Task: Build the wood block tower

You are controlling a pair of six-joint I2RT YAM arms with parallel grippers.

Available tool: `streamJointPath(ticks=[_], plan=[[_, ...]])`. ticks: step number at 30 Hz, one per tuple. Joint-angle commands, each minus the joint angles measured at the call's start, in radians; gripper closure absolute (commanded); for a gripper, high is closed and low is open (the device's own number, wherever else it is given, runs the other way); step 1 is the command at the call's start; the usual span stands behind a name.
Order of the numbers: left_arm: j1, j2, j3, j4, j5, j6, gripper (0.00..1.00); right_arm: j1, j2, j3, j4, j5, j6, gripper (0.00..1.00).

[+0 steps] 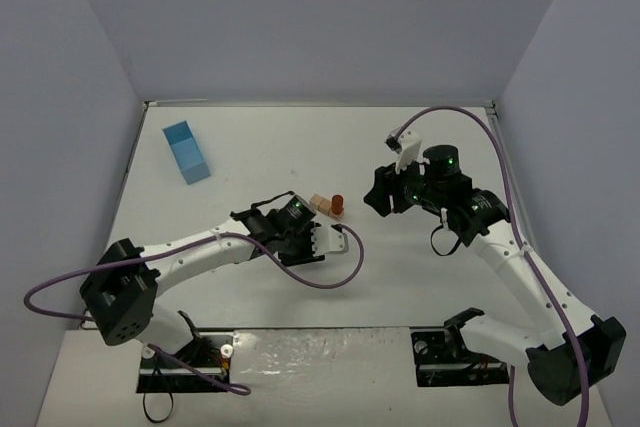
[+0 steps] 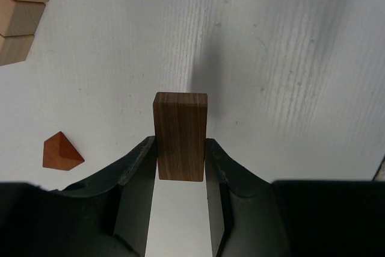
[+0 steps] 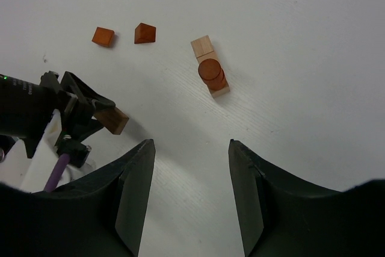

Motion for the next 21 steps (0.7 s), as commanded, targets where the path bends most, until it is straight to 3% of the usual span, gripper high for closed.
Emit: streamJointPath(ticks=[1,6,11,13,18,21], plan=[[-0.021,0.058,0.014,0.179,-0.018,-0.007,0.76,-0.008,-0.032,-0.016,0.016,0.012,-0.007,0.5],[-0.043,0.154,-0.001,0.259,-0.006,-0.01,0.62,-0.008,-0.051,-0.026,-0.008,0.019,-0.02,0.48],[-0.055,0.156,-0.016,0.281,-0.015,-0.034,0.55,-0.008,-0.036,0.0,-0.056,0.03,-0.067,0.46],[-0.055,0.118,-0.026,0.287,-0.021,-0.059,0.48,-0.008,-0.033,0.005,-0.062,0.026,-0.075,0.46],[-0.05,-0.046,-0.023,0.262,-0.1,-0.17,0.42,0.017,-0.003,0.034,-0.069,0.013,-0.116,0.45],[-0.021,-0.147,-0.022,0.243,-0.195,-0.326,0.39,0.084,0.023,0.056,-0.081,0.036,-0.152,0.45]])
